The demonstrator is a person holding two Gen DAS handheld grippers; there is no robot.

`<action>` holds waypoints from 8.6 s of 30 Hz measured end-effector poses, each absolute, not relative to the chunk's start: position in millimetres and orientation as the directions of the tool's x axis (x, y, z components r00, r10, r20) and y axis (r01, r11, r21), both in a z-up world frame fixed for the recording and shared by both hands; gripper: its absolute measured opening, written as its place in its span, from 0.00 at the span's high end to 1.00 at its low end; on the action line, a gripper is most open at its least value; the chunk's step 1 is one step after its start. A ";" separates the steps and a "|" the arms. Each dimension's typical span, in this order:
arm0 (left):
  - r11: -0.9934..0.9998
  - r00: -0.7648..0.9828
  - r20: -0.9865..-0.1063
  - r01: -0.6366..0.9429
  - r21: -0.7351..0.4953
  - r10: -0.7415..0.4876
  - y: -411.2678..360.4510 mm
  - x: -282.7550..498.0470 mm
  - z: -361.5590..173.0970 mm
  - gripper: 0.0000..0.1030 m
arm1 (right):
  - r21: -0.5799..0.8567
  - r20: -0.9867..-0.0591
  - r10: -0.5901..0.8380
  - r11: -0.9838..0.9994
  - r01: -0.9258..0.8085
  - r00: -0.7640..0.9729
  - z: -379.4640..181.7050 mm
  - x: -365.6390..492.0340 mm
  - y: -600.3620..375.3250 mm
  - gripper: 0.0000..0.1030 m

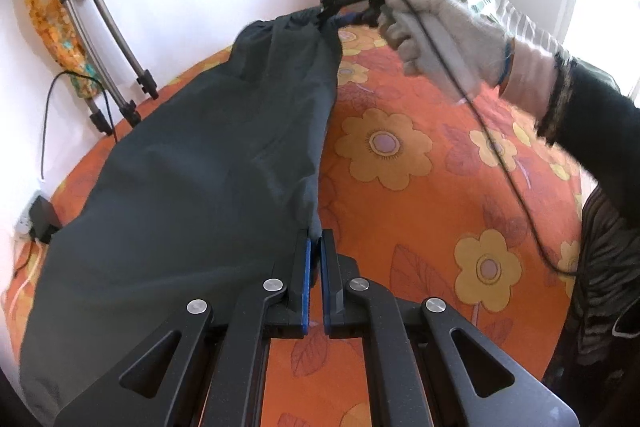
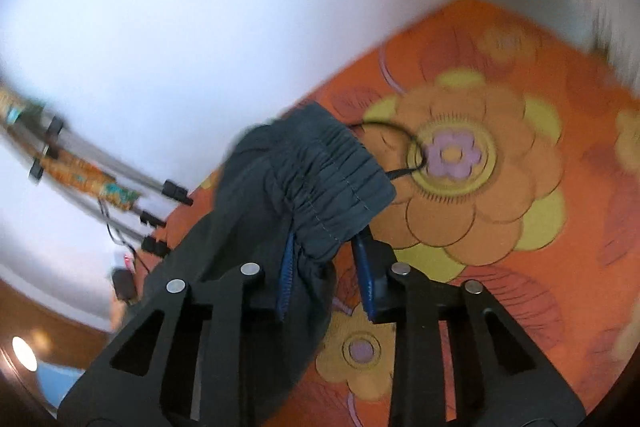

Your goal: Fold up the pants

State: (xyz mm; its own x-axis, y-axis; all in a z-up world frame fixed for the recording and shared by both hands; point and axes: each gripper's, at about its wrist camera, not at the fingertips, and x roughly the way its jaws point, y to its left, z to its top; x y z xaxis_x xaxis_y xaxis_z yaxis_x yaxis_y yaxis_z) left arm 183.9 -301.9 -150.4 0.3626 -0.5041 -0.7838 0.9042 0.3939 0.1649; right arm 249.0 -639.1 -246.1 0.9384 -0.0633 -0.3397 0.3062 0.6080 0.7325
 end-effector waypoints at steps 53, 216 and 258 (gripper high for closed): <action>0.349 0.242 -0.797 0.936 0.042 -0.553 -488.5 203.3 -142.4 0.79 | 0.674 -0.380 0.184 0.726 0.135 0.906 -309.2 168.4 -690.6 0.37; 0.868 0.755 -0.538 0.083 -0.490 -0.376 212.0 396.7 -186.0 0.88 | 0.074 -0.806 0.207 0.965 -0.252 0.554 -86.8 628.4 145.9 0.52; 0.871 0.748 -0.556 0.060 -0.488 -0.363 209.8 406.4 -193.5 0.86 | 0.268 -0.739 0.408 0.908 -0.320 0.536 -75.8 617.7 117.9 0.58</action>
State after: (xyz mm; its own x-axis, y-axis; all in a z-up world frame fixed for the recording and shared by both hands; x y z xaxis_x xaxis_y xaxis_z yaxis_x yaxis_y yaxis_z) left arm 406.4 209.8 -193.5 0.7480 -0.3630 -0.5556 0.0602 0.8708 -0.4879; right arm 617.7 117.9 -75.8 0.5364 0.4076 -0.7390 -0.3205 0.9084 0.2685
